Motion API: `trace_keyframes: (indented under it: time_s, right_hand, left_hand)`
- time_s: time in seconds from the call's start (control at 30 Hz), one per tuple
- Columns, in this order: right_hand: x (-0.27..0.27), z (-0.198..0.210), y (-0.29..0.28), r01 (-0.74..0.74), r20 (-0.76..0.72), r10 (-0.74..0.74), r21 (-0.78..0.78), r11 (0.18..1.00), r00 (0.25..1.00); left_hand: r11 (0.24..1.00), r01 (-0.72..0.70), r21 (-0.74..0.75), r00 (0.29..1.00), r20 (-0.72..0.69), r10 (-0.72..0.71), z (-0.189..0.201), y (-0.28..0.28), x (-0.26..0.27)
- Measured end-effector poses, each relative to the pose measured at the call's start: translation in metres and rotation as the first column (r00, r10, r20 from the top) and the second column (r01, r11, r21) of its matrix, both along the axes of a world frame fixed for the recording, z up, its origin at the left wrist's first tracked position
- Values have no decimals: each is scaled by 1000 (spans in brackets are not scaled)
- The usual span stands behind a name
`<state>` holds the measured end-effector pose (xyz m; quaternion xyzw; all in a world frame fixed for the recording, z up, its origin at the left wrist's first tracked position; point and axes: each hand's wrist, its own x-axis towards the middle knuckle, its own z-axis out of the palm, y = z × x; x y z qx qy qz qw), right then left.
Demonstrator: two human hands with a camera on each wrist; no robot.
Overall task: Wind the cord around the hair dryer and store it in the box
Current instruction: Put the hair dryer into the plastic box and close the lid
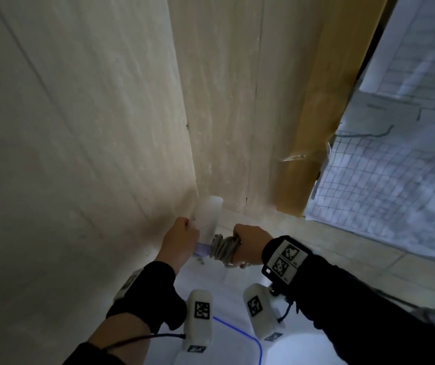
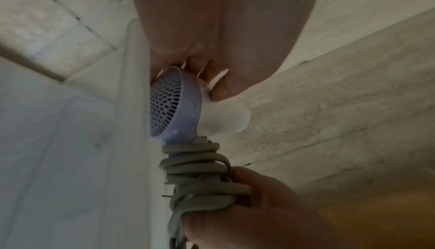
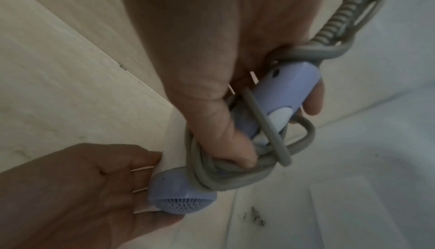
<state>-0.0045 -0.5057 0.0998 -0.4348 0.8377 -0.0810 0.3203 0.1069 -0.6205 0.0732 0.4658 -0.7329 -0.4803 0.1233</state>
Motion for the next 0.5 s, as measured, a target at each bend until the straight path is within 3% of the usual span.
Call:
trace_keyframes:
  time_s: [0.17, 0.3, 0.4, 0.5]
  right_hand:
    - [5, -4, 0, -14, -5, 14, 4, 1000, 1000]
    - [20, -12, 4, -105, -100, 111, 66, 992, 989]
    - [25, -20, -2, -113, -107, 126, 116, 987, 986]
    - [23, -34, -12, -41, -68, 50, 130, 991, 996]
  left_hand:
    - [991, 84, -104, 966, 251, -56, 5, -4, -6]
    - [959, 234, -159, 858, 498, -127, 10, 4, -4]
    - [934, 313, -171, 804, 572, -165, 10, 9, -3]
    - [913, 370, -170, 774, 600, -202, 3, 4, -4]
